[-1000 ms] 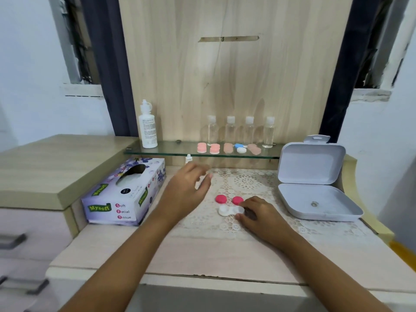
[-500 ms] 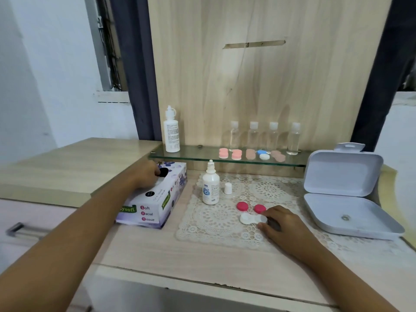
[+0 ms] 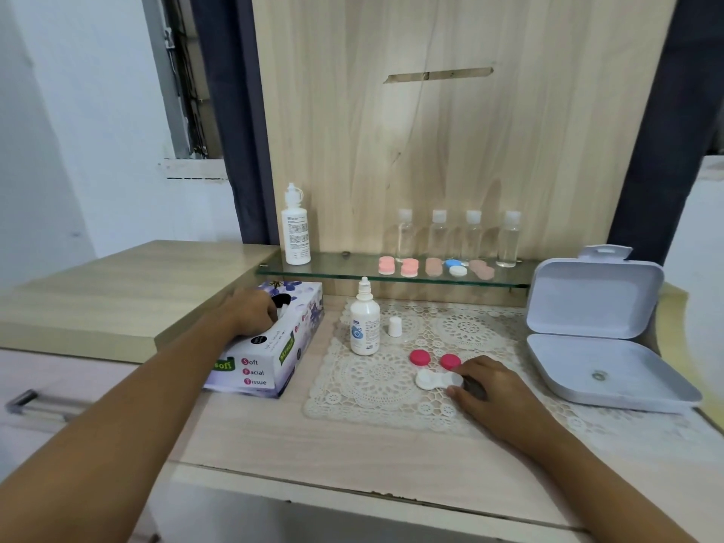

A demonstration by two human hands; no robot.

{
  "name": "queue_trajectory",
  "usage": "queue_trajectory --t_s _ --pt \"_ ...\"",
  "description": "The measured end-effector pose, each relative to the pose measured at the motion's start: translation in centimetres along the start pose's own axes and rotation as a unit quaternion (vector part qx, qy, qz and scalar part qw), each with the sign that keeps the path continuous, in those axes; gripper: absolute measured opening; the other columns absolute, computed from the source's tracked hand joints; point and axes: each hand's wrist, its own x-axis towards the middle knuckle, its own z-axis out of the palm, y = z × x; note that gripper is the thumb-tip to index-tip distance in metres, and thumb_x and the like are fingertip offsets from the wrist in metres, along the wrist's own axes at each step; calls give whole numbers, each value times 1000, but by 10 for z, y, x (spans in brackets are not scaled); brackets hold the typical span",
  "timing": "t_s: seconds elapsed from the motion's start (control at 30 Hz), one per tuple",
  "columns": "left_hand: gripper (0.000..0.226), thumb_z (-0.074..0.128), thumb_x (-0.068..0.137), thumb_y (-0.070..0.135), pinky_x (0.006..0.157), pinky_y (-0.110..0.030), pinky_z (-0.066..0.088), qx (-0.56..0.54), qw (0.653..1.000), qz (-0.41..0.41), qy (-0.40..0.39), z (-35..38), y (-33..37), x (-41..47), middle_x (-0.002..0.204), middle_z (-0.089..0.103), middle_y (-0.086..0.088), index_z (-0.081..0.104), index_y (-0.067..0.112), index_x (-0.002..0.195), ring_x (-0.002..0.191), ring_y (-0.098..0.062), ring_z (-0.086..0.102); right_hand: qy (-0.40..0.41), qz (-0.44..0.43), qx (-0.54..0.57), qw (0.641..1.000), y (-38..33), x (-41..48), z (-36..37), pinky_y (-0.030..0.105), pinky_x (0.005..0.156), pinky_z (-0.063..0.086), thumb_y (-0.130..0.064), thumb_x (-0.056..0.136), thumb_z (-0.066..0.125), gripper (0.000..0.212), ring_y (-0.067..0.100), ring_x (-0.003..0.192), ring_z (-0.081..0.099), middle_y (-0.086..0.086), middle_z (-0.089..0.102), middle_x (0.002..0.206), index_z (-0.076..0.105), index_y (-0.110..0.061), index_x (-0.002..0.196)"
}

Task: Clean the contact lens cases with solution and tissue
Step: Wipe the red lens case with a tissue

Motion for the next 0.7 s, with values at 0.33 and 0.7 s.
queue_trajectory --t_s 0.33,0.7 --pt "18 39 95 12 55 -23 32 -278 954 -49 97 -6 8 -14 85 58 -6 55 10 88 70 -11 48 -3 4 -3 1000 -2 0 -1 17 69 32 -32 87 60 20 6 83 47 -19 47 84 64 -20 103" --pt "27 61 85 44 78 -30 49 -306 947 3 95 -7 2 -11 96 61 6 62 27 105 88 -13 59 -3 5 -3 1000 -2 0 -1 19 71 33 -30 86 61 22 10 85 49 -8 53 88 64 -18 104"
